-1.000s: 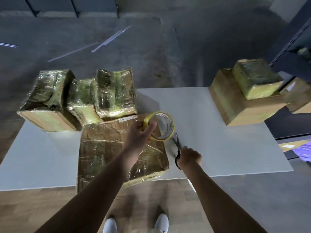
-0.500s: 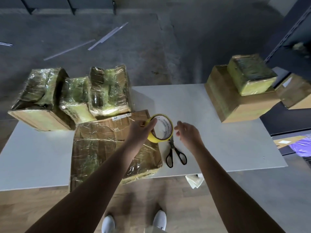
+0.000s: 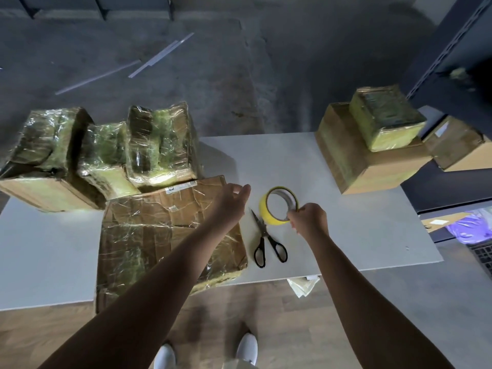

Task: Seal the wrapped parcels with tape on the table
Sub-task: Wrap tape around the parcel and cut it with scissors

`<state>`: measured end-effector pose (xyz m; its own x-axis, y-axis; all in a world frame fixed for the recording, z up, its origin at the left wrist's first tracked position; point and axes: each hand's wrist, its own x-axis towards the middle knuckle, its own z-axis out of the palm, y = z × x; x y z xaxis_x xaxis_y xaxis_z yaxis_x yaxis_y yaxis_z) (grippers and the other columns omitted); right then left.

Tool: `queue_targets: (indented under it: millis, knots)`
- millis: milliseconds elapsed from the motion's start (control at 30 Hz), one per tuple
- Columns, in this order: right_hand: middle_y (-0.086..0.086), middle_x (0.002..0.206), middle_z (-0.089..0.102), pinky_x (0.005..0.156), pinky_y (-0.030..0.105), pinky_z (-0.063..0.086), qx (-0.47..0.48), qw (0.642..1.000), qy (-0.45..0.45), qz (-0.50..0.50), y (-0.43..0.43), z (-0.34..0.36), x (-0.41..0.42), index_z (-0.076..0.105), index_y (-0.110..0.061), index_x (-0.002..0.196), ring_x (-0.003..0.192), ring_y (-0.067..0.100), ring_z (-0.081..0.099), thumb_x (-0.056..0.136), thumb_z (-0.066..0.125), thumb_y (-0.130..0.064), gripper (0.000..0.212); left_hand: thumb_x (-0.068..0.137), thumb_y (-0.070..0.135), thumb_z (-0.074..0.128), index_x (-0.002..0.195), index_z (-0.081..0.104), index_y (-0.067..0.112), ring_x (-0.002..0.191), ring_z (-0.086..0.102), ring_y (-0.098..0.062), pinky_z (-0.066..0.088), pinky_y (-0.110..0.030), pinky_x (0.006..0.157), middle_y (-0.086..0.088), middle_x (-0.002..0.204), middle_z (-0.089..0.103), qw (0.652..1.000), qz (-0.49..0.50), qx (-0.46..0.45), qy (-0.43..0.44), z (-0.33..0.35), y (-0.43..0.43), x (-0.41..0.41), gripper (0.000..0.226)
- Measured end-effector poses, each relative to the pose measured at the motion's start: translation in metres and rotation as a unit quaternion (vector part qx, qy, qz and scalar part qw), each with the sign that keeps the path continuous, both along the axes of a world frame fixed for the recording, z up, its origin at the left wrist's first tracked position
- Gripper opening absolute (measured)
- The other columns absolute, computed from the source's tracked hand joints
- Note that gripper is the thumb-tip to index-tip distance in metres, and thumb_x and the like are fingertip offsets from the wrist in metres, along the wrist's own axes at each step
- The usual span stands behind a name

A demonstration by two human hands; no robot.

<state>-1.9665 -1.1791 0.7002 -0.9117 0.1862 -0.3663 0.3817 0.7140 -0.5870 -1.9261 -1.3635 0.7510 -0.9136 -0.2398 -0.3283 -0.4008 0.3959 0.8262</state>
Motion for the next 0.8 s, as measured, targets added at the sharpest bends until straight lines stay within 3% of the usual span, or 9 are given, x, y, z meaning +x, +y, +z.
queue_targets:
  millis: [133,267,367,533,633,733,800]
  knots:
    - [0.010,0.050,0.063,0.064,0.043,0.060,-0.065,0.992,-0.047,-0.102,0.013,-0.017,0.005,0.059,-0.001,0.059,0.054,0.030,0.067,0.077,0.061,-0.013,0.021,0.100,0.043,0.039,0.114,0.057,0.015,0.069,0.064,-0.011,0.054,-0.041,0.079,0.006,0.089,0.063,1.000,0.001,-0.001,-0.009,-0.010,0.002,0.002,0.036]
    - [0.010,0.050,0.060,0.065,0.042,0.059,-0.100,0.979,-0.086,-0.153,0.021,-0.028,0.007,0.058,0.001,0.068,0.047,0.028,0.061,0.080,0.059,-0.009,0.016,0.102,0.037,0.039,0.109,0.055,0.013,0.065,0.060,-0.008,0.046,-0.029,0.059,0.001,0.093,0.062,1.000,-0.007,0.009,-0.009,-0.014,0.007,0.002,0.030]
    - [0.012,0.056,0.063,0.066,0.043,0.060,-0.114,0.974,-0.095,-0.169,0.022,-0.033,0.009,0.057,0.001,0.073,0.051,0.029,0.064,0.086,0.060,-0.013,0.019,0.102,0.036,0.040,0.104,0.054,0.017,0.063,0.059,-0.007,0.044,-0.027,0.059,0.001,0.094,0.063,1.000,-0.009,0.000,-0.009,-0.014,0.009,0.003,0.024]
    - [0.015,0.062,0.068,0.064,0.042,0.060,-0.042,0.992,-0.042,-0.115,0.006,-0.022,0.019,0.062,0.000,0.071,0.060,0.032,0.068,0.086,0.047,-0.022,0.031,0.102,0.031,0.040,0.101,0.053,0.016,0.063,0.058,-0.007,0.045,-0.029,0.062,-0.002,0.095,0.063,1.000,-0.006,0.017,0.001,-0.014,0.008,0.006,0.020]
    - [0.017,0.077,0.070,0.070,0.037,0.057,0.002,0.998,-0.009,-0.063,-0.012,-0.016,0.028,0.068,0.000,0.078,0.073,0.034,0.067,0.079,0.039,-0.029,0.041,0.102,0.026,0.042,0.104,0.055,0.012,0.063,0.058,-0.008,0.046,-0.028,0.061,-0.004,0.091,0.063,1.000,-0.011,0.022,0.009,-0.014,0.007,0.010,0.019]
    - [0.014,0.073,0.064,0.067,0.040,0.054,-0.036,0.999,0.008,-0.018,-0.037,-0.001,0.037,0.054,-0.009,0.065,0.073,0.037,0.065,0.074,0.035,-0.030,0.030,0.101,0.022,0.043,0.103,0.055,0.012,0.063,0.058,-0.010,0.044,-0.023,0.056,-0.004,0.090,0.062,0.999,-0.012,0.038,0.020,-0.013,0.002,0.016,0.015]
    - [0.013,0.083,0.064,0.069,0.036,0.052,-0.056,0.998,0.011,0.015,-0.057,0.011,0.044,0.057,-0.013,0.076,0.080,0.033,0.063,0.085,0.042,-0.028,0.023,0.100,0.020,0.044,0.100,0.054,0.015,0.062,0.058,-0.011,0.045,-0.026,0.056,-0.005,0.094,0.063,0.998,-0.001,0.054,0.025,-0.014,-0.005,0.020,0.011]
